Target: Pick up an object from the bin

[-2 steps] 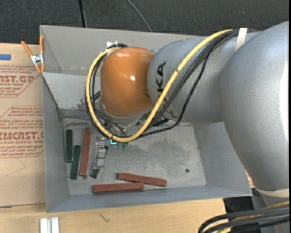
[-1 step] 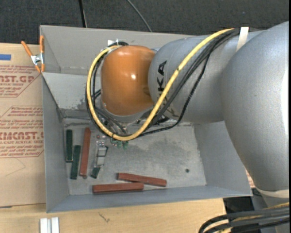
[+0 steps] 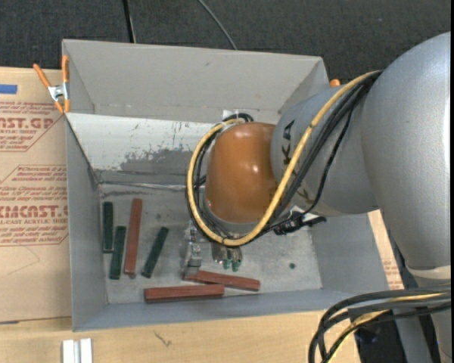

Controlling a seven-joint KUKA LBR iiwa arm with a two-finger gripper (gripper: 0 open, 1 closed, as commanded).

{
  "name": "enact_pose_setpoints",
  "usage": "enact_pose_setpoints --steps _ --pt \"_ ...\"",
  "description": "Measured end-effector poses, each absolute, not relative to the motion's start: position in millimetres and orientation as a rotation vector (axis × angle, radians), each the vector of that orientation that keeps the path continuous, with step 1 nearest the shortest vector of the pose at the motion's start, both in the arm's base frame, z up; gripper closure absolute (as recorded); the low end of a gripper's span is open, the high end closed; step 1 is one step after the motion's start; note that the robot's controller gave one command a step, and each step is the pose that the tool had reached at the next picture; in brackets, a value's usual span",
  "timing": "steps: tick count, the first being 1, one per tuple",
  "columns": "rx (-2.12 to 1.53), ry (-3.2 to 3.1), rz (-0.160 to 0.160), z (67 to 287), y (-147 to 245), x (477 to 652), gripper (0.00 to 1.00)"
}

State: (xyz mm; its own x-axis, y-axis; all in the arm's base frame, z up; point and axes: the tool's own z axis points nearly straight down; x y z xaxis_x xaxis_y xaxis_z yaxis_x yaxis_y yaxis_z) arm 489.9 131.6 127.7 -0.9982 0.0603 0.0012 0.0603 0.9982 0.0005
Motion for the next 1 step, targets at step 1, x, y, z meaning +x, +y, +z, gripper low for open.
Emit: enact_pose_setpoints --steps 1 --pt "-0.095 -3.139 -0.001 127.7 131.7 489.8 0.0"
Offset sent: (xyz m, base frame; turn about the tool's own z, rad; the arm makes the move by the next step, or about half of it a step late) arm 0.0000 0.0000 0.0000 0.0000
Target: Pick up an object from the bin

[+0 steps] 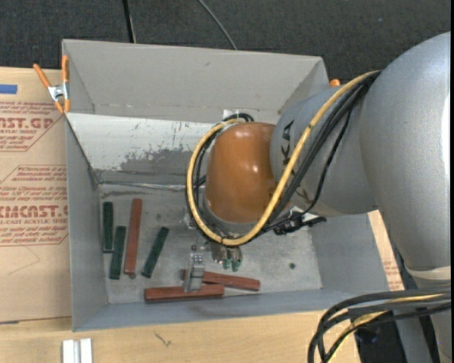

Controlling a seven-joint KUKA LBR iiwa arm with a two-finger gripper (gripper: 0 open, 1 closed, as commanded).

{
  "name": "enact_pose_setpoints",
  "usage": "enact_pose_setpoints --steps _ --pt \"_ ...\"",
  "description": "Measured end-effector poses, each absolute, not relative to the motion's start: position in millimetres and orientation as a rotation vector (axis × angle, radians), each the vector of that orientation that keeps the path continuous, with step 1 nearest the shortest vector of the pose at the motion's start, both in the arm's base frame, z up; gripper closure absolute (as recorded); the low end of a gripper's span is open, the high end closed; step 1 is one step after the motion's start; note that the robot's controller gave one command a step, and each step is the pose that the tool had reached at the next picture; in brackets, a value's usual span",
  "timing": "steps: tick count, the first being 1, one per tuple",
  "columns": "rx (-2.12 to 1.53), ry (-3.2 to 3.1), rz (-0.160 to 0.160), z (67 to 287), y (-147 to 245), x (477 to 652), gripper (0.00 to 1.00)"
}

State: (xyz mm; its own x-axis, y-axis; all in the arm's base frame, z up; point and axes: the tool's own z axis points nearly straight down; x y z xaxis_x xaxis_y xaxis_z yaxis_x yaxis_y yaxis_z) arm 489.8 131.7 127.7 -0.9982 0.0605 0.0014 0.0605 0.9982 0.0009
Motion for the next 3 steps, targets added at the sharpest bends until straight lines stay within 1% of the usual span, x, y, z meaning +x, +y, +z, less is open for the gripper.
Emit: enact_pose_setpoints --steps 1,2,3 --pt "-0.095 -3.139 -0.001 127.7 131.7 489.8 0.0" --pt "0.103 -3.139 0.002 132.0 142.6 486.6 0.0" --pt "0.043 -3.139 -0.002 75.9 139.9 478.9 1.0"
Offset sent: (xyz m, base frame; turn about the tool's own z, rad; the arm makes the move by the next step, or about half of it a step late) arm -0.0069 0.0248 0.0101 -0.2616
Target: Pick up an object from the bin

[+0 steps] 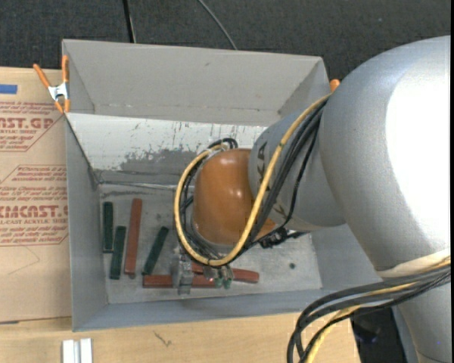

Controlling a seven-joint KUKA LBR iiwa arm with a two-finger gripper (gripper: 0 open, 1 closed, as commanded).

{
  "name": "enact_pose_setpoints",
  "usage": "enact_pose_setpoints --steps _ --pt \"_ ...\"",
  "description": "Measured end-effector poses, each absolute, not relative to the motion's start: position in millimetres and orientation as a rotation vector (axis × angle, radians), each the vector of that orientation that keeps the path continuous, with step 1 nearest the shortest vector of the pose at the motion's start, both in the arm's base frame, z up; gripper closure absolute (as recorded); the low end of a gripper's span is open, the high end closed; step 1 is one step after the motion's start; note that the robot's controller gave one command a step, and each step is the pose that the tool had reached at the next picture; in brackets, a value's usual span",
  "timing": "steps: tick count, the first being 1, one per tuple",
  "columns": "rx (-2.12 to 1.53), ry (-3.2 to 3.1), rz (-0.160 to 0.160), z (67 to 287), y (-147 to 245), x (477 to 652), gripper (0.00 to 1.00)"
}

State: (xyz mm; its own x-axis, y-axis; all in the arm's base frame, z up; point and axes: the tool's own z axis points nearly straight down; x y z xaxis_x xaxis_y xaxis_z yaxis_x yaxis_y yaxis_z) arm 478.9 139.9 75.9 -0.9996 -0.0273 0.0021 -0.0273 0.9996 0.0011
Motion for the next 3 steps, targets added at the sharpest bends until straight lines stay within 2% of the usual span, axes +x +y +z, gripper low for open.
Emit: enact_pose_setpoints --steps 1,2,3 --pt "0.041 -3.144 -0.003 76.4 139.7 480.5 0.0" --pt "0.043 -3.139 -0.002 76.1 139.9 479.2 1.0" --pt "0.041 -3.145 -0.003 76.5 139.8 480.6 0.0"
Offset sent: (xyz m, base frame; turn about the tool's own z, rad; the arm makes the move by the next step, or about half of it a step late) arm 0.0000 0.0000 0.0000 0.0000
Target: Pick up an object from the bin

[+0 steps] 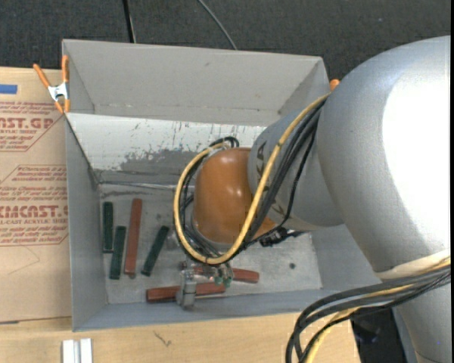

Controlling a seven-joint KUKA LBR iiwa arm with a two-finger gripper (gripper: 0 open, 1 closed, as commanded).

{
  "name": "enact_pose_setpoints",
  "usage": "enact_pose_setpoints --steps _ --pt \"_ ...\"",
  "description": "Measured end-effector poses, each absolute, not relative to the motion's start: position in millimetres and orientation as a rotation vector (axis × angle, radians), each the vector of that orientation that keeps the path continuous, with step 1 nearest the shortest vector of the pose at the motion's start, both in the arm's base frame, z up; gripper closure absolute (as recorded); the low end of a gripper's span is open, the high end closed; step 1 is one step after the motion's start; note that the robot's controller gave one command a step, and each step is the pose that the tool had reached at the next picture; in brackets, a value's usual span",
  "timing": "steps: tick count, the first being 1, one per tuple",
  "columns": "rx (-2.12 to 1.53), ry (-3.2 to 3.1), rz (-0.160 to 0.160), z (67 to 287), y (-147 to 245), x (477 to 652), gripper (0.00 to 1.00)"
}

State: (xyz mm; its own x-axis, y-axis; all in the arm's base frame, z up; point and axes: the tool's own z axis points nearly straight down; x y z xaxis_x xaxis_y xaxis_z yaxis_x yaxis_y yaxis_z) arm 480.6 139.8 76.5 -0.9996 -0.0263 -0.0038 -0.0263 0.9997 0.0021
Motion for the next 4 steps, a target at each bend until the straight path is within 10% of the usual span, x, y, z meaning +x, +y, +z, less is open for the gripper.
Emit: enact_pose_setpoints --steps 1,2,3,4 --pt "-0.043 3.143 0.002 76.1 139.9 479.3 1.0" --pt "-0.041 3.137 0.003 76.5 139.8 480.6 0.0" --pt "-0.043 3.142 0.002 75.9 139.7 479.2 1.0" --pt "-0.043 3.142 0.002 75.9 139.7 479.2 1.0"
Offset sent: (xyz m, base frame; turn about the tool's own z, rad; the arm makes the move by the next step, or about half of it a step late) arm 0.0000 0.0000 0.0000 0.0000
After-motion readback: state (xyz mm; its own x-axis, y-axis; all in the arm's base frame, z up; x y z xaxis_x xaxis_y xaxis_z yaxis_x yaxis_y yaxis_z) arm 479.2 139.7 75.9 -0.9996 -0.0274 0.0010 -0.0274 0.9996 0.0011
